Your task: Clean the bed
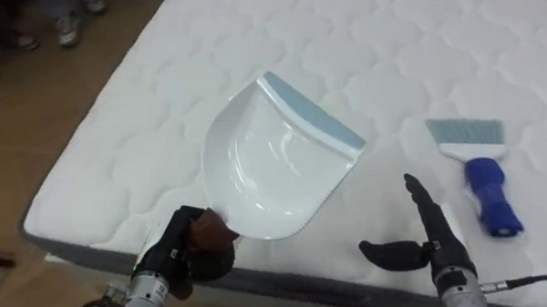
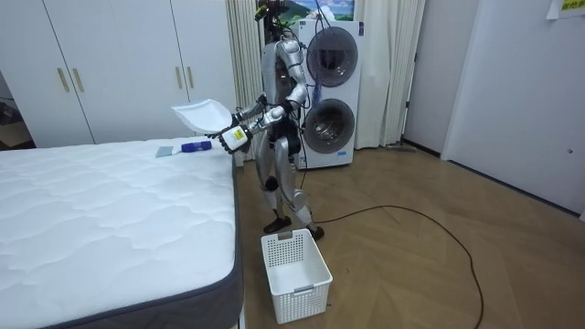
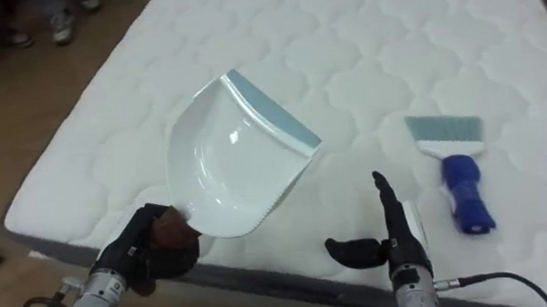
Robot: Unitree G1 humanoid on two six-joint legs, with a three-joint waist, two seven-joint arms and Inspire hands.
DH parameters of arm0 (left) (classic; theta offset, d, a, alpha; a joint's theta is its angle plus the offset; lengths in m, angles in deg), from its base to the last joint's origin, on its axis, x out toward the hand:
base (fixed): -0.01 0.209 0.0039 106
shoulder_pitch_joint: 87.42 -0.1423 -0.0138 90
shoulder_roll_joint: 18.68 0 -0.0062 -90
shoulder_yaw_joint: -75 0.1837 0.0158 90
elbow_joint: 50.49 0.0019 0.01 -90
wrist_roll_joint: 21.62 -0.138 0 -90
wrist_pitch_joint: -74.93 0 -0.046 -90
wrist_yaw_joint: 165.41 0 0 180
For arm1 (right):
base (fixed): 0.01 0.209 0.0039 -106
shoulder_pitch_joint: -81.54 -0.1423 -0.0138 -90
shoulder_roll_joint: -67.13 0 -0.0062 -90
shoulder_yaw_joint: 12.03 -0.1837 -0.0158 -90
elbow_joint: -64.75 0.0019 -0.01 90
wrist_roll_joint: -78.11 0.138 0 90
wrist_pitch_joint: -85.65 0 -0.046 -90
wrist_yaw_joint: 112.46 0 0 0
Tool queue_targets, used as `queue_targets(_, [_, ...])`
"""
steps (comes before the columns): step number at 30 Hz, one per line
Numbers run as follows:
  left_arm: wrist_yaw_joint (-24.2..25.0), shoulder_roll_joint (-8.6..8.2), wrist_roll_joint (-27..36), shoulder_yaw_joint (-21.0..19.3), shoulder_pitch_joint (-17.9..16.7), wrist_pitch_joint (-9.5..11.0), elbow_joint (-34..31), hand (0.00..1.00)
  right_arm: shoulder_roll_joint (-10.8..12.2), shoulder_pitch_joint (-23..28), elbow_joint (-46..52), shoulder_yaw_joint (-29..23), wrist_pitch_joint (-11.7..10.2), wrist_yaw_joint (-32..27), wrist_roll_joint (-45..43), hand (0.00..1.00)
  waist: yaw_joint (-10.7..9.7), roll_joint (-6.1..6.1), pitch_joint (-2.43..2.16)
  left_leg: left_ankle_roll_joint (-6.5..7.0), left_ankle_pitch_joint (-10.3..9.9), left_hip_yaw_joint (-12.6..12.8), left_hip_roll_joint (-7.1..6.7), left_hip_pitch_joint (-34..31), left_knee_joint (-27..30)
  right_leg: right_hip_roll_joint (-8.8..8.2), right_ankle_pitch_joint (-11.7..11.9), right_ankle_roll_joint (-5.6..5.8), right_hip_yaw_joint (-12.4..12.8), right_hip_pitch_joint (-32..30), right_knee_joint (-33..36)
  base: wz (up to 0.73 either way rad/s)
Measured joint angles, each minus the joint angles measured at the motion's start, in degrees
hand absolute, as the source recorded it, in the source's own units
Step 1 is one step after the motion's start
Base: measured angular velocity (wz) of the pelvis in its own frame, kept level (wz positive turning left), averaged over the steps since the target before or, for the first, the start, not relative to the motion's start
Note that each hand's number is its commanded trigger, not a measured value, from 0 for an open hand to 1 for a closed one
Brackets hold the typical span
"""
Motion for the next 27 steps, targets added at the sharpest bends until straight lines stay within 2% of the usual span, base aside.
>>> queue_targets(1, [0.0,-0.02,0.06,0.0,0.11,0.02,-0.01,0.29,-0.02,0.01,-0.04,0.13,0.08,-0.01,0.02,0.0,-0.2,-0.04,-0.01,-0.11,0.07,-0.3,0.01,0.21,0.08,0.63,0.57,-0.11,1.2,-0.23,-0.09,-0.75])
queue_targets(2, [-0.02,-0.03,0.14,0.0,0.13,0.02,0.0,0.0,-0.02,0.11,-0.04,0.31,0.08,-0.05,0.03,0.0,-0.3,-0.05,-0.01,-0.25,0.15,-0.3,0.07,0.27,0.61,1.27,1.38,-0.15,2.3,-0.31,-0.09,-0.72])
queue_targets(4, [-0.13,-0.05,0.68,0.01,0.16,0.02,0.02,0.0,0.0,0.31,-0.26,0.67,0.06,-0.17,-0.05,0.0,-0.75,-0.47,0.26,-0.58,0.33,-0.67,-0.06,-0.26,2.73,1.52,1.92,-0.13,3.76,-0.12,-0.1,-0.44])
queue_targets(5, [-0.33,-0.17,1.62,0.03,0.18,0.02,0.07,0.0,0.08,0.57,-0.75,0.86,0.06,-0.28,-0.03,0.0,-1.6,-0.71,0.32,-1.08,0.15,-2.16,-0.31,-0.24,2.92,1.49,1.92,-0.12,3.97,0.17,-0.12,-0.17])
queue_targets(7, [-0.87,-0.42,3.19,0.04,0.98,0.04,0.07,0.0,0.34,0.64,-1.97,0.79,0.06,-0.69,0.11,0.0,-2.08,-0.84,0.39,-1.56,-0.09,-3.04,-0.35,0.93,-0.16,1.73,2.05,0.09,4.05,-0.29,-0.08,-0.02])
queue_targets(11, [-2.37,-0.28,7.24,0.19,1.67,0.05,1.69,0.0,0.65,1.26,-2.89,0.82,0.05,-0.75,0.29,0.0,-2.13,-0.85,0.4,-1.63,-0.01,-1.16,-0.26,3.38,-4.31,2.34,2.4,0.58,3.34,-0.75,-0.26,-0.14])
queue_targets(13, [-2.76,-0.21,8.04,0.27,1.69,0.04,2.86,0.0,0.68,1.27,-3.19,0.81,0.05,-0.93,0.75,0.0,-2.2,-0.79,0.45,-1.63,-0.01,-0.85,-0.28,3.99,-4.89,2.37,2.7,0.65,3.25,-0.52,-0.53,-0.18])
queue_targets(19, [-3.87,0.01,8.65,0.82,2.19,-0.03,6.06,0.0,0.79,1.28,-5.69,0.81,0.42,-1.62,4.19,0.0,-2.56,-0.61,0.59,-1.62,0.0,-0.92,0.09,4.13,-6.96,2.04,4.2,0.73,0.52,-0.65,-2.79,-0.05])
queue_targets(27, [-4.5,0.11,8.74,0.84,2.8,-1.01,8.07,0.0,0.81,1.22,-8.47,0.74,1.25,-0.9,5.53,0.0,-2.89,-1.12,0.75,-1.59,-0.02,-0.71,-0.01,3.83,-8.14,2.01,4.44,0.98,0.64,-1.36,-3.25,0.02])
